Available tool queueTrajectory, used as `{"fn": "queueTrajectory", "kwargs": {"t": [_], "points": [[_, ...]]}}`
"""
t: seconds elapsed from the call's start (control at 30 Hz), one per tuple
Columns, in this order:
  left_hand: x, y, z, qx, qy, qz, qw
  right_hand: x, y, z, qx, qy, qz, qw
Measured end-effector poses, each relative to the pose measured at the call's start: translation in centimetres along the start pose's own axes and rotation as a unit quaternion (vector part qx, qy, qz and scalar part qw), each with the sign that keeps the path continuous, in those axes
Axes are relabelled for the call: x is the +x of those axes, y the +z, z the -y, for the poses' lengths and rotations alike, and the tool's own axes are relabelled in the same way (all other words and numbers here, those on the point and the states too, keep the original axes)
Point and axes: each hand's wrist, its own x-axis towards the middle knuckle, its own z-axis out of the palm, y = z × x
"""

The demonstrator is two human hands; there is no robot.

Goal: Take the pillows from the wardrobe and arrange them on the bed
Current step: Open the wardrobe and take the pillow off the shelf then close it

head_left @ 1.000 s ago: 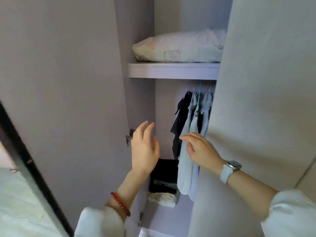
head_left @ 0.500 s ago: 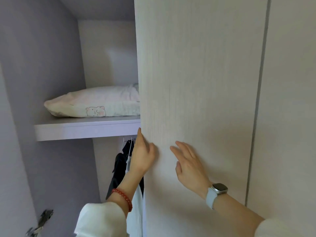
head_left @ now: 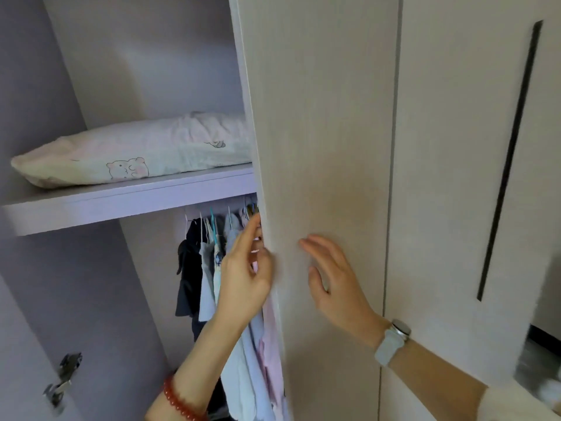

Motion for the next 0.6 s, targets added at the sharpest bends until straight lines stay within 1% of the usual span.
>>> {"fn": "queueTrajectory", "kwargs": {"t": [0.13,0.23,0.33,0.4,0.47,0.6], "points": [[-1.7,2.0,-2.6,-0.047,0.076,0.045,0.995,-3.2,-3.9,1.3,0.008,0.025,-0.028,0.999],[-2.2,4.2,-4.0,-0.092,0.147,0.100,0.980,-5.0,-7.3,2.1,0.005,0.038,-0.051,0.998],[-2.0,6.8,-5.6,-0.117,0.187,0.164,0.962,-6.6,-10.7,2.5,-0.017,0.051,-0.062,0.997],[-1.5,8.9,-6.8,-0.094,0.210,0.193,0.954,-7.6,-13.0,2.5,-0.039,0.077,-0.074,0.994],[-0.8,11.4,-8.0,-0.062,0.236,0.201,0.949,-8.3,-15.3,2.6,-0.049,0.105,-0.091,0.989],[1.0,17.1,-11.1,-0.019,0.288,0.211,0.934,-8.9,-19.7,2.0,-0.118,0.137,-0.163,0.970]]}}
